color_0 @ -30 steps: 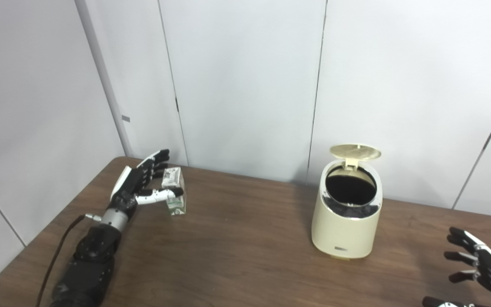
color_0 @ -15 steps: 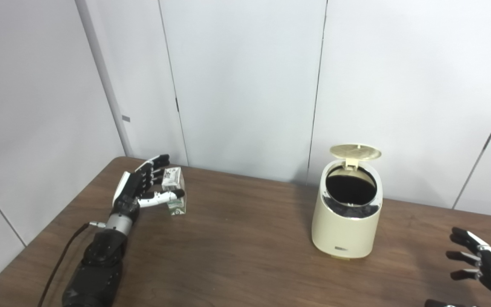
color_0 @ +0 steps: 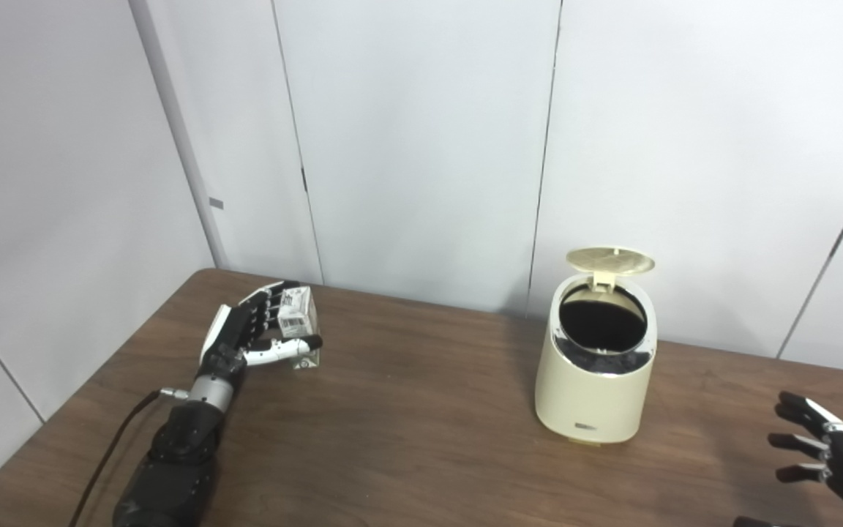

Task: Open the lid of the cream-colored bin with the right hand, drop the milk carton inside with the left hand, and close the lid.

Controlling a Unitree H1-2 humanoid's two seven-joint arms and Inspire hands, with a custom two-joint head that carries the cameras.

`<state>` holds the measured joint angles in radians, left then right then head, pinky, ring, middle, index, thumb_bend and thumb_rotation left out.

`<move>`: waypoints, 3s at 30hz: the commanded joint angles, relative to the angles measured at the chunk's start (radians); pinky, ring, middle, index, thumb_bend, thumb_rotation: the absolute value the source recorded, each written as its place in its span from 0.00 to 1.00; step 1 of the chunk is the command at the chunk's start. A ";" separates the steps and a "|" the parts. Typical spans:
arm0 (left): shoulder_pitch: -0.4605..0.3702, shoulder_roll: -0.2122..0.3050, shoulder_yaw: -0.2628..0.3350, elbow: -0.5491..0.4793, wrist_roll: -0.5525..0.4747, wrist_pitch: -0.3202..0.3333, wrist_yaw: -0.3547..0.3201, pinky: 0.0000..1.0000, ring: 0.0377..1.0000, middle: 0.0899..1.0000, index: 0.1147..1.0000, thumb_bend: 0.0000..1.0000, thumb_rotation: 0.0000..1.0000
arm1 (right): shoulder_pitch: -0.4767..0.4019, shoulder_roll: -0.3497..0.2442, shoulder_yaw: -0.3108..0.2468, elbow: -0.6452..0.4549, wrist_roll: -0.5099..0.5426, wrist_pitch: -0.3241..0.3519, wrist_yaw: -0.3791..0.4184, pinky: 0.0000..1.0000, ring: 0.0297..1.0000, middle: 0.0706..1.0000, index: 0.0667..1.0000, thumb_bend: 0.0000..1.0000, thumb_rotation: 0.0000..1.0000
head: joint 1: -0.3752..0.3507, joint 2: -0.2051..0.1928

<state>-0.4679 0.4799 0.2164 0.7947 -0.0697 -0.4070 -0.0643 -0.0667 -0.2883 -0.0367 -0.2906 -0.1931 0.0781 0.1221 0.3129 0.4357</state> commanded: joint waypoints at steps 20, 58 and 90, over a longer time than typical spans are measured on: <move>-0.062 -0.039 0.031 -0.038 0.045 -0.063 0.180 0.38 0.41 0.43 0.42 0.52 0.00 | 0.004 -0.006 -0.006 -0.072 0.000 0.020 -0.001 0.62 0.74 0.85 0.86 0.76 0.08 | 0.017 0.008; -0.069 -0.261 -0.138 -0.747 0.230 0.154 0.185 0.40 0.43 0.42 0.44 0.52 0.00 | -0.043 0.087 0.043 -0.057 -0.127 0.014 -0.057 0.65 0.77 0.86 0.86 0.73 0.00 | -0.165 -0.008; -0.210 -0.425 -0.290 -0.472 0.178 -0.062 0.126 0.43 0.42 0.43 0.44 0.50 0.00 | -0.032 0.118 0.074 -0.006 -0.207 0.006 -0.127 0.62 0.77 0.86 0.87 0.75 0.07 | -0.319 -0.011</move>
<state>-0.6002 0.0636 -0.0722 0.3454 0.1246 -0.4215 0.0446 -0.0792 -0.1672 0.0391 -0.2705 -0.3917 0.1052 0.0068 0.0000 0.4234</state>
